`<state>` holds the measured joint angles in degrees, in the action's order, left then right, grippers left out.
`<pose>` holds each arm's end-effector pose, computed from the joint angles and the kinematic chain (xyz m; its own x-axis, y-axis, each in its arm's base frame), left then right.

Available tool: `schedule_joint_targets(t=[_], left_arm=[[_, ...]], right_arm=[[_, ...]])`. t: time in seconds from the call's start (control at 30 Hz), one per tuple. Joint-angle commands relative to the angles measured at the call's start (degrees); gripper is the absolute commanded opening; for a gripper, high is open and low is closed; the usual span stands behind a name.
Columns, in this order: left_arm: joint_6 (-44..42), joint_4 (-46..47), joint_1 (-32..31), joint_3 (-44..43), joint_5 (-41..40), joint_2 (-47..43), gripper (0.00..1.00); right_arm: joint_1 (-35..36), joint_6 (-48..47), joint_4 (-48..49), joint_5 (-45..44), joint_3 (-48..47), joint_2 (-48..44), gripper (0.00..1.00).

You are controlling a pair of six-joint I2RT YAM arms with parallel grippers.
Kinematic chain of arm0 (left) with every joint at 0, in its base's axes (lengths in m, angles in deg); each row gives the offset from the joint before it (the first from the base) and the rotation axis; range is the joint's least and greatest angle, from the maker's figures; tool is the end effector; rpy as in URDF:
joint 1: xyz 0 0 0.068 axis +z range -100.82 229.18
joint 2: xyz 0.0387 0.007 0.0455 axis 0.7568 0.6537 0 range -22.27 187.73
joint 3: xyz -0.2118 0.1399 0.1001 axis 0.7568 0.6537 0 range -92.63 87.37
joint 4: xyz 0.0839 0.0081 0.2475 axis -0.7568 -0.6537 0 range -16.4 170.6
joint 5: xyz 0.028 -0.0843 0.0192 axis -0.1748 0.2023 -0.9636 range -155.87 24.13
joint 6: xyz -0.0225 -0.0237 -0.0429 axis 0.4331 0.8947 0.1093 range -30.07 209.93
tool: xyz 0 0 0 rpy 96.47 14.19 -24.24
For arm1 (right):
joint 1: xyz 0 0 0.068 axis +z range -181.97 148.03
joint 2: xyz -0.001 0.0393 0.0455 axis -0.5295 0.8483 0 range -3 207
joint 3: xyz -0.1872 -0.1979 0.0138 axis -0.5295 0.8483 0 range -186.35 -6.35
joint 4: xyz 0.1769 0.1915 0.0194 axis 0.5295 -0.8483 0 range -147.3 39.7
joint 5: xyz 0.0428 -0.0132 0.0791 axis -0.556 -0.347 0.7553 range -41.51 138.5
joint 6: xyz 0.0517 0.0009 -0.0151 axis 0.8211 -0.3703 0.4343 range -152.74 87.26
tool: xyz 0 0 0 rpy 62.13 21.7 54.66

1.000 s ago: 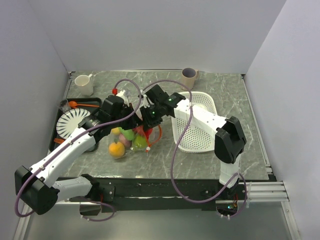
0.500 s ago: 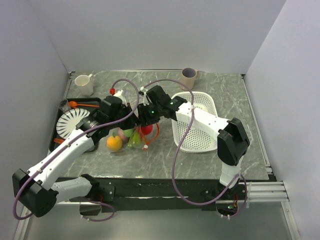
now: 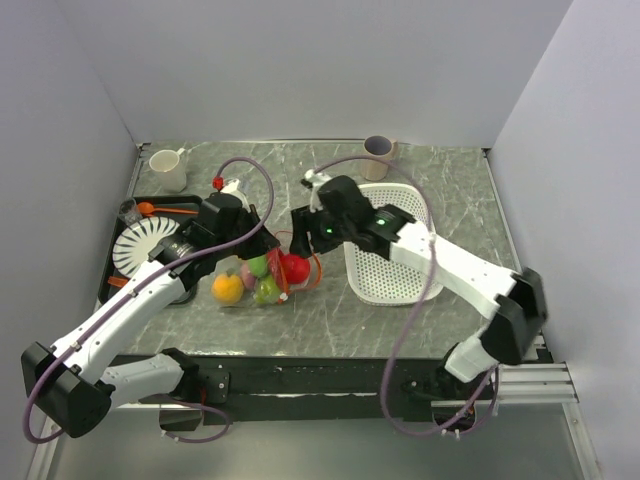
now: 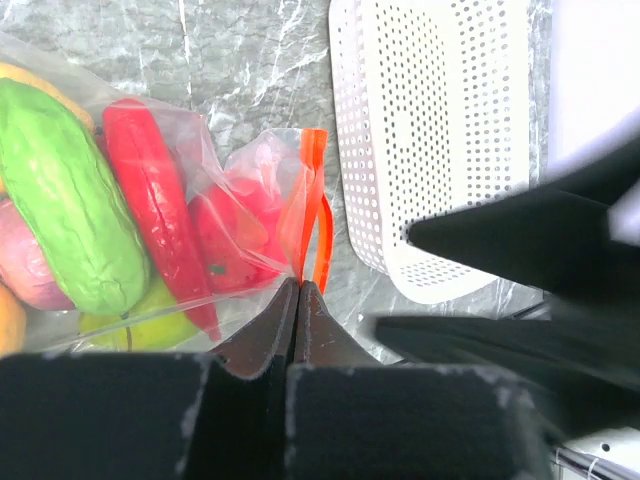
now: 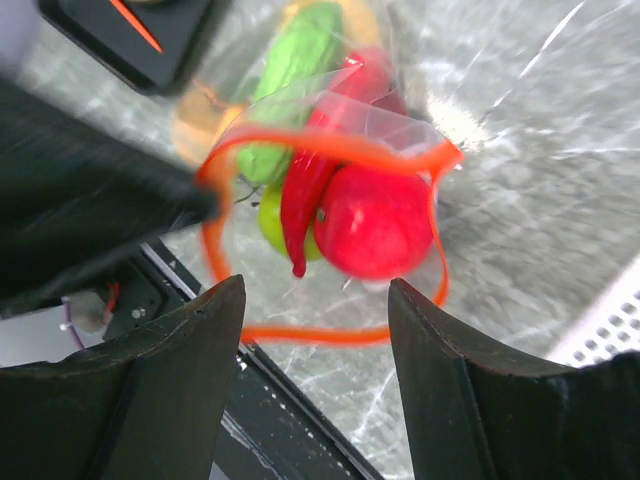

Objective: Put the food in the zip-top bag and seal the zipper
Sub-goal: Place the fake vegetable in the zipper food storage bag.

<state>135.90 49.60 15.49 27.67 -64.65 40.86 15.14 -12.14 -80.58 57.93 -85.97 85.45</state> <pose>0.1986 -0.1334 0.3323 -0.7362 -0.3731 -0.5646 0.0573 0.7970 -0.6013 0.2330 0.2595 0.3303 -0.6866 -0.2291 -0.6899 -0.6065 0.7039 0.3698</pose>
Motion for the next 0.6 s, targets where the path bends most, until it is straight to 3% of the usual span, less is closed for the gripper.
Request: schedule_joint_targets(t=[0.0, 0.33, 0.57], left_arm=[[0.5, 2.0, -0.1, -2.2, -1.0, -1.1, 0.01], [0.4, 2.0, -0.1, -2.5, -1.0, -1.3, 0.01], [0.3, 1.6, -0.1, -2.4, -1.0, -1.5, 0.01]], right_arm=[[-0.5, 0.5, 2.9, -4.2, 5.3, -6.9, 0.66], [-1.3, 3.0, 1.3, -7.0, 8.9, 1.2, 0.64], [-1.5, 3.0, 1.5, -7.5, 8.1, 4.6, 0.56]])
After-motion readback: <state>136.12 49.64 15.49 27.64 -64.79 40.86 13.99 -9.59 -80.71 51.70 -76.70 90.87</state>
